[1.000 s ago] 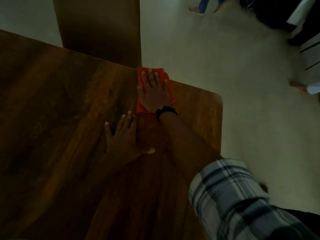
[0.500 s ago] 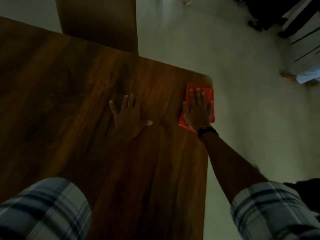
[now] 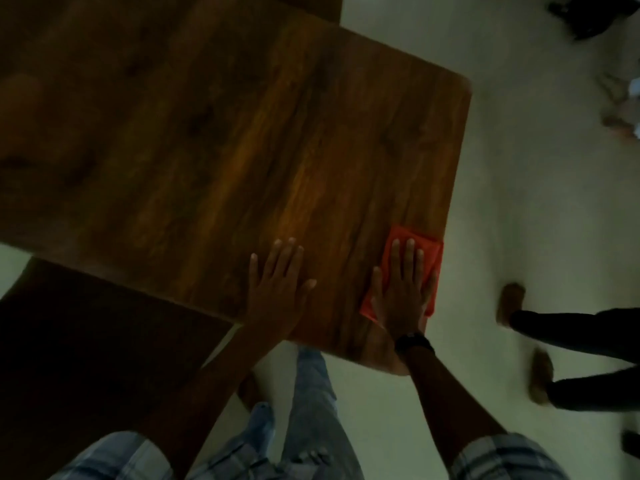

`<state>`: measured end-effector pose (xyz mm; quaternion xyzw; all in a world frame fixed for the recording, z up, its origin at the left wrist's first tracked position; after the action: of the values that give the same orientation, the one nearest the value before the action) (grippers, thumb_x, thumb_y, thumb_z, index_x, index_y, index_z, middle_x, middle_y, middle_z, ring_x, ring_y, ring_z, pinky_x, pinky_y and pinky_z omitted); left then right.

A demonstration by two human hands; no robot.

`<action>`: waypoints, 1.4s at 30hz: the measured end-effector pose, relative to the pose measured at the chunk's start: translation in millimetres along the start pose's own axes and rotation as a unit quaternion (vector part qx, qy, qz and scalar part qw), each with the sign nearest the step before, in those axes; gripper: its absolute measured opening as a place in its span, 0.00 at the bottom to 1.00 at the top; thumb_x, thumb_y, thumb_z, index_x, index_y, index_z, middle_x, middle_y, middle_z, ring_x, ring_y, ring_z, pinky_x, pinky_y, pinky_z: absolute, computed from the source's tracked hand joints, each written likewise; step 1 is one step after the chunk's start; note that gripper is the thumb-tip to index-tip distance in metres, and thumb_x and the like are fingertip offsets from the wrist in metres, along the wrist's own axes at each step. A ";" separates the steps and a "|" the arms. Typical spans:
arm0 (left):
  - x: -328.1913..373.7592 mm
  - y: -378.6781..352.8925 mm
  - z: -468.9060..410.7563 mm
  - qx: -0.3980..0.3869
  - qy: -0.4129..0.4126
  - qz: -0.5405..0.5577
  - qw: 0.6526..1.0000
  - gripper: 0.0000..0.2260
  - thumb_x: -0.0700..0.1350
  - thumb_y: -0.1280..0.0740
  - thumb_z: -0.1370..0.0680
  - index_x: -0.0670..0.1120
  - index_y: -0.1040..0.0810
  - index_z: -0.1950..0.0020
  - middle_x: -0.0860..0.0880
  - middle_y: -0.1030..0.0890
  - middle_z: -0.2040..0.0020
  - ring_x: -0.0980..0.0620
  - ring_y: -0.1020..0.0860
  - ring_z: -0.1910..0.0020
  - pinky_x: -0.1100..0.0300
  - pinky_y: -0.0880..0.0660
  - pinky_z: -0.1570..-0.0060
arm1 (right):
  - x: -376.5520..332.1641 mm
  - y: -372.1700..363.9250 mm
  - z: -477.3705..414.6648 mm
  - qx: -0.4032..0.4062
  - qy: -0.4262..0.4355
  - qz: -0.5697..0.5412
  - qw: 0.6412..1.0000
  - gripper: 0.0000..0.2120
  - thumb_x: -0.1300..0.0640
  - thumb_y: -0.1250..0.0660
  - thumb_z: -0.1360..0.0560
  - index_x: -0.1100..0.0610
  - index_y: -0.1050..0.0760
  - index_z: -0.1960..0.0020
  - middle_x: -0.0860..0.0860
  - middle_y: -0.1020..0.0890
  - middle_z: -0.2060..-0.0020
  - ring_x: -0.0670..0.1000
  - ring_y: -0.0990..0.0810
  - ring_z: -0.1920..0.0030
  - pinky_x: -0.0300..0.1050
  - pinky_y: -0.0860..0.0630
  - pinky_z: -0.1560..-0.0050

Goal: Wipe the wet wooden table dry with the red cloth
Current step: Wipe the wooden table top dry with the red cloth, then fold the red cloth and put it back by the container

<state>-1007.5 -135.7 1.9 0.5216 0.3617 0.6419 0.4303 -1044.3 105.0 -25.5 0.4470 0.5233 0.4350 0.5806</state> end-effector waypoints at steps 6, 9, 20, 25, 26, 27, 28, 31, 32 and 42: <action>-34.5 12.0 78.6 0.041 0.020 0.029 0.999 0.27 0.61 0.50 0.21 0.48 0.36 0.27 0.47 0.35 0.25 0.46 0.41 0.25 0.39 0.47 0.28 | -69.4 -18.3 92.1 -0.037 0.015 -0.011 0.999 0.37 0.34 0.48 0.22 0.56 0.42 0.21 0.55 0.43 0.21 0.58 0.47 0.21 0.73 0.52 0.28; -57.4 14.6 110.0 0.058 0.040 0.033 0.997 0.27 0.61 0.50 0.21 0.49 0.37 0.26 0.47 0.38 0.24 0.49 0.46 0.24 0.44 0.50 0.27 | -119.9 -25.9 107.7 -0.048 0.061 -0.010 0.997 0.46 0.27 0.44 0.27 0.59 0.43 0.22 0.58 0.45 0.21 0.60 0.48 0.21 0.71 0.55 0.26; -159.6 30.1 203.7 0.113 0.234 0.047 0.965 0.28 0.61 0.48 0.21 0.46 0.33 0.27 0.46 0.34 0.26 0.47 0.39 0.26 0.47 0.48 0.29 | -309.3 -86.2 115.0 -0.150 0.290 0.090 0.941 0.65 0.26 0.29 0.41 0.60 0.53 0.20 0.63 0.51 0.21 0.65 0.53 0.22 0.72 0.62 0.28; -190.6 32.3 242.8 0.119 0.314 0.056 0.940 0.30 0.64 0.53 0.21 0.47 0.34 0.27 0.46 0.33 0.27 0.48 0.41 0.26 0.47 0.47 0.30 | -376.9 -96.9 131.2 -0.194 0.364 0.126 0.902 0.64 0.43 0.23 0.37 0.60 0.66 0.21 0.62 0.61 0.22 0.65 0.63 0.23 0.73 0.65 0.30; -194.1 31.9 249.3 0.119 0.328 0.067 0.935 0.31 0.65 0.54 0.21 0.47 0.34 0.27 0.46 0.33 0.27 0.48 0.40 0.26 0.47 0.46 0.29 | -382.8 -96.6 133.0 -0.204 0.370 0.123 0.898 0.63 0.45 0.23 0.36 0.60 0.66 0.21 0.62 0.62 0.22 0.65 0.64 0.23 0.73 0.66 0.31; -196.1 32.5 254.9 0.124 0.341 0.082 0.928 0.32 0.66 0.55 0.22 0.47 0.34 0.27 0.46 0.33 0.26 0.48 0.39 0.26 0.45 0.44 0.29 | -386.0 -96.0 133.6 -0.215 0.372 0.121 0.895 0.62 0.46 0.24 0.35 0.60 0.66 0.21 0.62 0.62 0.22 0.65 0.65 0.23 0.73 0.65 0.30; -197.4 33.6 260.2 0.136 0.353 0.101 0.920 0.35 0.68 0.57 0.23 0.48 0.35 0.26 0.47 0.34 0.26 0.48 0.40 0.25 0.44 0.43 0.30 | -388.3 -95.2 133.5 -0.225 0.374 0.115 0.893 0.59 0.48 0.25 0.33 0.59 0.66 0.21 0.62 0.63 0.22 0.65 0.65 0.23 0.73 0.64 0.29; -199.9 29.4 271.7 0.158 0.377 0.168 0.897 0.41 0.74 0.62 0.29 0.52 0.43 0.23 0.51 0.42 0.23 0.50 0.45 0.23 0.45 0.45 0.28 | -394.2 -91.1 136.9 -0.284 0.388 0.056 0.875 0.50 0.56 0.32 0.29 0.56 0.64 0.20 0.57 0.63 0.21 0.62 0.66 0.22 0.71 0.59 0.26; -198.9 30.6 274.0 0.170 0.377 0.194 0.889 0.41 0.74 0.61 0.29 0.52 0.44 0.23 0.50 0.41 0.23 0.50 0.44 0.24 0.45 0.42 0.27 | -397.7 -83.0 141.2 -0.322 0.388 0.007 0.864 0.47 0.59 0.34 0.28 0.55 0.62 0.20 0.55 0.61 0.21 0.60 0.64 0.22 0.69 0.59 0.26; -186.7 101.8 337.6 0.383 0.390 0.287 0.786 0.37 0.68 0.40 0.27 0.45 0.36 0.26 0.48 0.32 0.28 0.52 0.33 0.29 0.54 0.32 0.33 | -405.2 -27.3 252.5 -0.777 0.075 -0.322 0.536 0.27 0.64 0.32 0.35 0.64 0.28 0.36 0.66 0.22 0.46 0.68 0.23 0.51 0.61 0.25 0.50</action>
<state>-678.2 -341.5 93.6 0.4283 0.5484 0.6934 -0.1868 -821.6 -311.5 49.9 -0.4123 0.1305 0.4864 0.7592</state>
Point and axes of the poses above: each hand's wrist, its own z-axis away from the middle knuckle, its own y-axis out of the back of the hand, x = y × z, the point moved 10 cm from there along -z, towards the middle knuckle
